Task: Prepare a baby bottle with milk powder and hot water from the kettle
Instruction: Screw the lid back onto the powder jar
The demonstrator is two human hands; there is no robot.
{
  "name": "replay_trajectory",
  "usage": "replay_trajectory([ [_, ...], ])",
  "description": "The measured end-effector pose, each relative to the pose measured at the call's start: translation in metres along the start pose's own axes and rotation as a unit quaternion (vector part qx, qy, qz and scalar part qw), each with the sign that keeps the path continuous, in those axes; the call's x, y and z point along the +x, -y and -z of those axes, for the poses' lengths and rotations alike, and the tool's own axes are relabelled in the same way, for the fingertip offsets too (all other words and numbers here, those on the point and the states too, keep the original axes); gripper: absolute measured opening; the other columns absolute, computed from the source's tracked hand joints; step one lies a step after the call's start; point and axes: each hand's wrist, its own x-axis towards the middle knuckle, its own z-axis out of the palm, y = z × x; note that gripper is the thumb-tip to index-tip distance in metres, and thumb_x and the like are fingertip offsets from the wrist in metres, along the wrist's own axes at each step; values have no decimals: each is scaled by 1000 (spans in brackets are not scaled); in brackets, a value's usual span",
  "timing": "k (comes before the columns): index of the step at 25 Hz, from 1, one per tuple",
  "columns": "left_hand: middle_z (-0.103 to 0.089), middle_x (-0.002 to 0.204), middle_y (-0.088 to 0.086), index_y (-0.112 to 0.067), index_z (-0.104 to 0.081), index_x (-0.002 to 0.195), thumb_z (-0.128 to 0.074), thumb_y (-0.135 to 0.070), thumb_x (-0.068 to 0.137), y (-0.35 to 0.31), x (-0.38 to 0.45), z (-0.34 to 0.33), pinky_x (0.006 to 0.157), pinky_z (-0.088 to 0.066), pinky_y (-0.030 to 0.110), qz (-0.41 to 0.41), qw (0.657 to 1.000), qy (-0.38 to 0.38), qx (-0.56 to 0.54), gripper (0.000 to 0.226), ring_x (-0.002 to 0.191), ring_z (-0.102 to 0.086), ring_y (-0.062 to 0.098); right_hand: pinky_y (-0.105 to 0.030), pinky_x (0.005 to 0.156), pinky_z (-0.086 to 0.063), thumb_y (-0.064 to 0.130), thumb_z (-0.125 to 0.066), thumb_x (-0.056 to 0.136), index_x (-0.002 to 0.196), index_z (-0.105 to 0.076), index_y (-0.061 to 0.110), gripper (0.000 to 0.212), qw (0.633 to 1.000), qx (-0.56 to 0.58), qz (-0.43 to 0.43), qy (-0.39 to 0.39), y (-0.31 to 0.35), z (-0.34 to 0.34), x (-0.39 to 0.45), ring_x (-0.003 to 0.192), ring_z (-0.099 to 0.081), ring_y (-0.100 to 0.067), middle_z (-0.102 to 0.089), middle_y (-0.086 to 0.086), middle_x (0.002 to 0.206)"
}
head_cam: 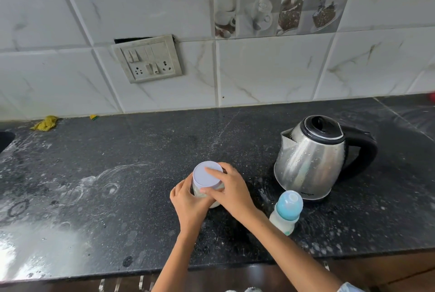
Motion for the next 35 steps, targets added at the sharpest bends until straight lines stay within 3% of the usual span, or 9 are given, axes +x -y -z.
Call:
replay_trajectory([
  [3, -58, 110, -20, -27, -62, 119, -60, -60, 53, -2, -1, 0, 102, -18, 24, -7, 1000, -2, -10, 74, 107, -45, 0, -37, 102, -45, 44, -74, 78, 127, -60, 24, 55, 997, -48, 27, -57, 2, -2, -4, 125, -46, -20, -48, -3, 136],
  [7, -64, 114, -16, -31, -62, 119, -64, -60, 56, 7, 3, 0, 105, -22, 29, -21, 1000, 10, 7, 70, 110, -50, 4, -40, 110, -39, 39, -69, 85, 140, -47, 21, 61, 993, -64, 74, 64, -1, 8, 11, 142, -28, -21, -25, 0, 157],
  [10, -65, 111, -16, -28, -62, 118, -63, -56, 58, 5, 1, -3, 111, -20, 35, -24, 1000, -4, 7, 66, 110, -51, 3, -43, 115, -32, 34, -63, 92, 144, -45, 17, 58, 989, -44, 96, 105, -7, 0, 15, 143, -24, -25, -25, -7, 156],
  [16, -68, 107, -12, -26, -63, 115, -56, -44, 69, 7, 0, -8, 110, -22, 41, -23, 999, -31, 24, 50, 105, -54, 10, -36, 113, -32, 30, -58, 95, 142, -47, 10, 52, 995, -66, 70, 40, 0, -19, 8, 138, -26, -29, -23, -14, 153],
  [20, -70, 105, -9, -24, -64, 115, -58, -39, 73, 6, -3, -9, 109, -22, 44, -30, 997, -29, 61, 45, 104, -57, 16, -42, 111, -38, 33, -55, 96, 142, -47, 15, 51, 994, -103, 40, -21, 7, -30, 1, 138, -27, -31, -24, -15, 153],
  [25, -56, 137, 0, -17, -54, 131, -47, -58, 69, -1, -9, 0, 115, 1, 50, -31, 991, 1, 128, 75, 138, -37, 17, -40, 117, -27, 34, -64, 91, 145, -44, 16, 60, 998, -56, 28, 29, 12, -10, -1, 144, -25, -30, -21, -14, 159],
  [28, -34, 154, 0, -17, -37, 146, -48, -69, 71, -5, -10, 8, 116, -1, 46, -86, 983, -3, 160, 91, 145, -22, 18, -36, 114, -33, 30, -68, 89, 143, -46, 15, 61, 995, -63, 44, 63, 15, 40, -14, 139, -37, -20, -38, -5, 153],
  [31, -35, 153, 2, -19, -43, 143, -46, -61, 87, -12, -10, 13, 116, -10, 44, -167, 964, -22, 204, 70, 144, -25, 21, -33, 101, -45, 19, -65, 91, 128, -62, 16, 37, 985, -135, 86, 65, 7, 97, -37, 117, -59, -16, -61, 1, 129],
  [35, -53, 139, 11, -16, -64, 123, -42, -38, 96, -17, -15, 6, 113, -16, 44, -238, 934, -23, 265, 41, 134, -44, 26, -29, 95, -44, 29, -66, 90, 126, -63, 24, 37, 978, -185, 5, 93, -14, 149, -81, 115, -56, -11, -59, 9, 126],
])
